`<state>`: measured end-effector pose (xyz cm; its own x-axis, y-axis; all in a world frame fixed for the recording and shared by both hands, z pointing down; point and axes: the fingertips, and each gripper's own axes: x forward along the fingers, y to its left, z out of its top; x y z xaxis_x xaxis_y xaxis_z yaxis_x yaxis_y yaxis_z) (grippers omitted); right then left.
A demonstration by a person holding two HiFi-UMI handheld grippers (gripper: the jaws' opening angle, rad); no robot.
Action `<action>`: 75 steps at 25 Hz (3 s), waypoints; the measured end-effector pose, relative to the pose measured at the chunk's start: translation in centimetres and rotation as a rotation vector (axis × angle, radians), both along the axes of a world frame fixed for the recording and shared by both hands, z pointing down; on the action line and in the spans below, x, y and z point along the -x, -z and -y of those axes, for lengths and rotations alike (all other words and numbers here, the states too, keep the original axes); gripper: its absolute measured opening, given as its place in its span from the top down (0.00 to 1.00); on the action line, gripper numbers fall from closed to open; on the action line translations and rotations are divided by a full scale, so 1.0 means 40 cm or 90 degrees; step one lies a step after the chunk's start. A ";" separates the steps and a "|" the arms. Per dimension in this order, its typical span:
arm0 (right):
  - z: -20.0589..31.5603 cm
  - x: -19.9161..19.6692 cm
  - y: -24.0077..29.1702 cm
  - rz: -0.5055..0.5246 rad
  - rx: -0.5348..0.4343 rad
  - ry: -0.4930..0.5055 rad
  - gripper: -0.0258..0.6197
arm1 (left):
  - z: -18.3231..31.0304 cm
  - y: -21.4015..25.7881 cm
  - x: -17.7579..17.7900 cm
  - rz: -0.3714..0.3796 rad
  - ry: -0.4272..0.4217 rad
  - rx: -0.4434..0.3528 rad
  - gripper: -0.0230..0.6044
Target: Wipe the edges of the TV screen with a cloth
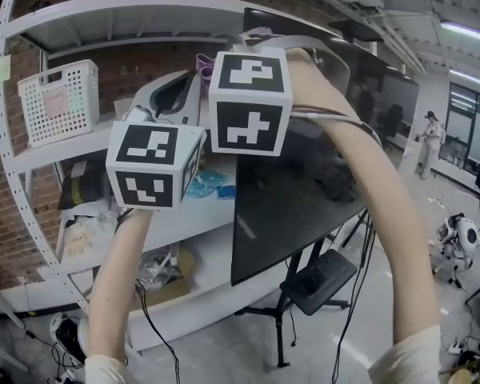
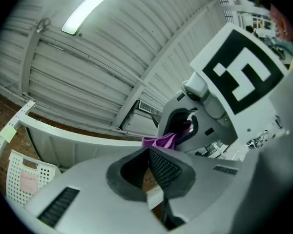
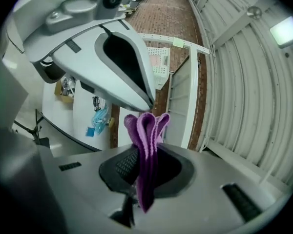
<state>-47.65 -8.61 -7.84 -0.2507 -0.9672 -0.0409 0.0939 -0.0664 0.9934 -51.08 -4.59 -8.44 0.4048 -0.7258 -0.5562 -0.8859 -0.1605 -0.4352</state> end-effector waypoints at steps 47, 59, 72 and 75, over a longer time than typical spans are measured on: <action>0.066 0.074 -1.497 0.165 0.248 -0.002 0.88 | 0.080 -1.326 0.180 -0.118 0.162 0.345 0.94; 0.069 0.058 -1.552 0.148 0.265 0.012 0.88 | 0.036 -1.403 0.232 -0.145 0.233 0.396 0.94; -0.052 0.150 -1.471 0.536 0.544 0.220 0.88 | -0.083 -1.338 0.303 -0.189 0.321 0.412 0.94; -0.123 0.169 -1.295 0.701 0.560 0.366 0.88 | -0.140 -1.269 0.311 -0.196 0.337 0.394 0.94</action>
<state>-54.40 -3.70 43.98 -0.8202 -0.5682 0.0664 -0.5285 0.7970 0.2922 -63.52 1.02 42.30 -0.1747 -0.9842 -0.0283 -0.9749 0.1769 -0.1354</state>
